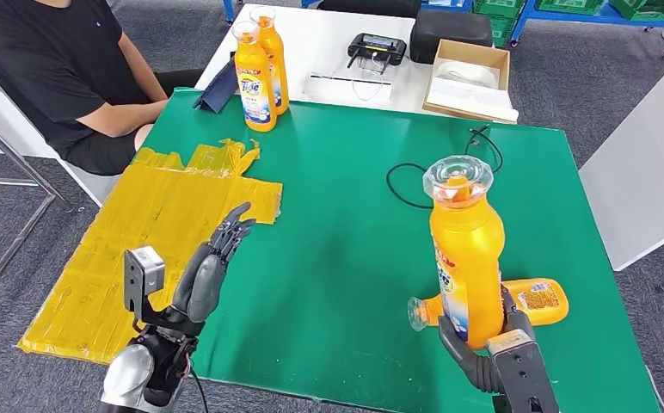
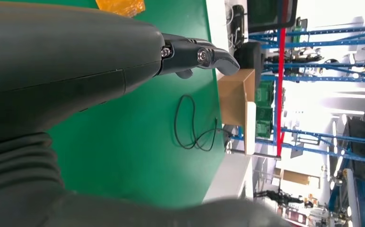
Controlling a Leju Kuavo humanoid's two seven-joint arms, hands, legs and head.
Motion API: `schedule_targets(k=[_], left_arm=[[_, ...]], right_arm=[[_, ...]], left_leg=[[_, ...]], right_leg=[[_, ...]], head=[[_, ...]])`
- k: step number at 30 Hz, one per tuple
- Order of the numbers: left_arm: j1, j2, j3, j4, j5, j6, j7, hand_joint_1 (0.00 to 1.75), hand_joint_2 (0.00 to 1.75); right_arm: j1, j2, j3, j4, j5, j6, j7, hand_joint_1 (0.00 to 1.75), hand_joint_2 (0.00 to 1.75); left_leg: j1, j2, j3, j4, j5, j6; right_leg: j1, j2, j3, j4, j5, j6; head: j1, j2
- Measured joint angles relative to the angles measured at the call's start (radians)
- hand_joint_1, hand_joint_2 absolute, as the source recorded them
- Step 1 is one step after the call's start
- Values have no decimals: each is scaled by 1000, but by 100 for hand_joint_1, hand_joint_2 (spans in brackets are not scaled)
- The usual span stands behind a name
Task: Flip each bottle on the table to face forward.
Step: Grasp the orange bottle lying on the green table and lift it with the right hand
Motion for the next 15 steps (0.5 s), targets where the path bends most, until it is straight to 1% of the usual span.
schedule_targets(k=[3, 6, 10, 15], left_arm=[[0, 0, -22, 0, 50, -19, 12, 0, 175], [-2, 2, -52, 0, 107, -28, 20, 0, 175], [-10, 5, -95, 0, 194, -30, 28, 0, 175], [-15, 6, -133, 0, 222, -30, 31, 0, 175]], right_arm=[[-3, 1, 4, 0, 31, 1, 0, 175, 175], [-13, -2, 31, 6, 77, -11, 8, 175, 175], [-29, -25, 110, 29, 132, -46, 28, 175, 175], [-37, -51, 199, 55, 136, -72, 40, 175, 175]], left_leg=[[0, 0, 0, 0, 0, 0], [0, 0, -1, 0, 0, 0], [0, 0, -1, 0, 0, 0], [0, 0, -1, 0, 0, 0]], right_leg=[[0, 0, 0, 0, 0, 0], [0, 0, 0, 0, 0, 0], [0, 0, 0, 0, 0, 0], [0, 0, 0, 0, 0, 0]], head=[[0, 0], [0, 0], [0, 0], [0, 0]])
